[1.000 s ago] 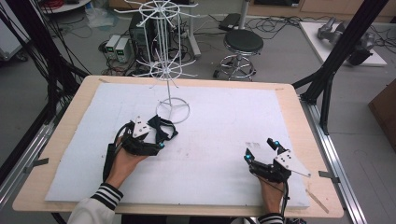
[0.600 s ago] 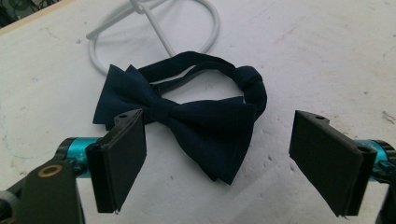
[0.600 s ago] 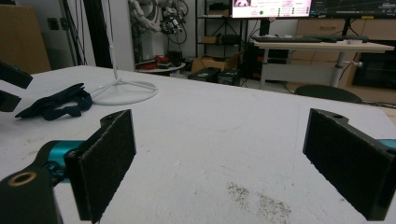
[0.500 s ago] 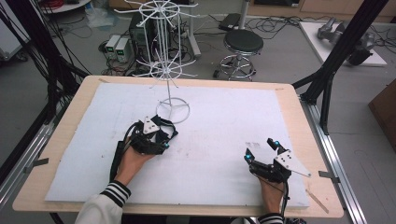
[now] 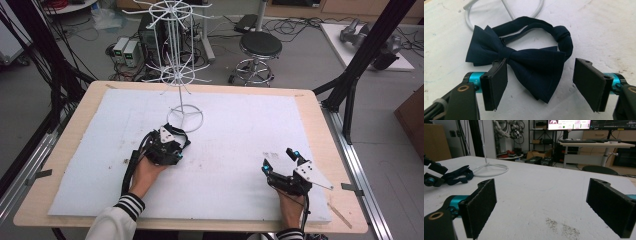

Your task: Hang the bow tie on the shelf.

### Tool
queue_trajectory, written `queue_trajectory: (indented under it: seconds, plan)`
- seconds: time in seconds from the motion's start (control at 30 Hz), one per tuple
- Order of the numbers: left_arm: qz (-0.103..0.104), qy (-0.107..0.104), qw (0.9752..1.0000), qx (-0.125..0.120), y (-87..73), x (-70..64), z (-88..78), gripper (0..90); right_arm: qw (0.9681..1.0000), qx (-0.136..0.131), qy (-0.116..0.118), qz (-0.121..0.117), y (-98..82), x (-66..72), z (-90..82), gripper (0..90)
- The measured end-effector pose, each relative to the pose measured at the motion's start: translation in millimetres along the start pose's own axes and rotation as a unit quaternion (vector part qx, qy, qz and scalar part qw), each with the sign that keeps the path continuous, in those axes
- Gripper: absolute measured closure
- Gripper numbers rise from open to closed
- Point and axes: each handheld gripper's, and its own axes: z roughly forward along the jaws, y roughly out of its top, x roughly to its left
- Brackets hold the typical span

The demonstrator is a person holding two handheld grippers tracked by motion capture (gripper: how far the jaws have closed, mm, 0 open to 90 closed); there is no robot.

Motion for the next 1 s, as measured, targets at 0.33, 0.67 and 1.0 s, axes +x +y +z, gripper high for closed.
queue_trajectory:
  seconds: [0.33, 0.67, 1.0]
  plan:
    - [-0.009, 0.003, 1.0000, 0.001, 0.2, -0.7, 4.1, 38.5, 1.0000, -0.002, -0.001, -0.001, -0.1, -0.3, 0.0, 8.5]
    - [-0.010, -0.003, 0.9999, -0.003, -0.1, 4.1, -0.6, 60.3, 1.0000, -0.003, -0.001, 0.000, -0.2, -0.5, 0.0, 8.5]
    - [-0.002, -0.013, 0.9998, -0.014, 0.1, 4.7, -6.2, 86.7, 1.0000, -0.003, 0.000, 0.002, -0.1, -0.2, -0.1, 8.5]
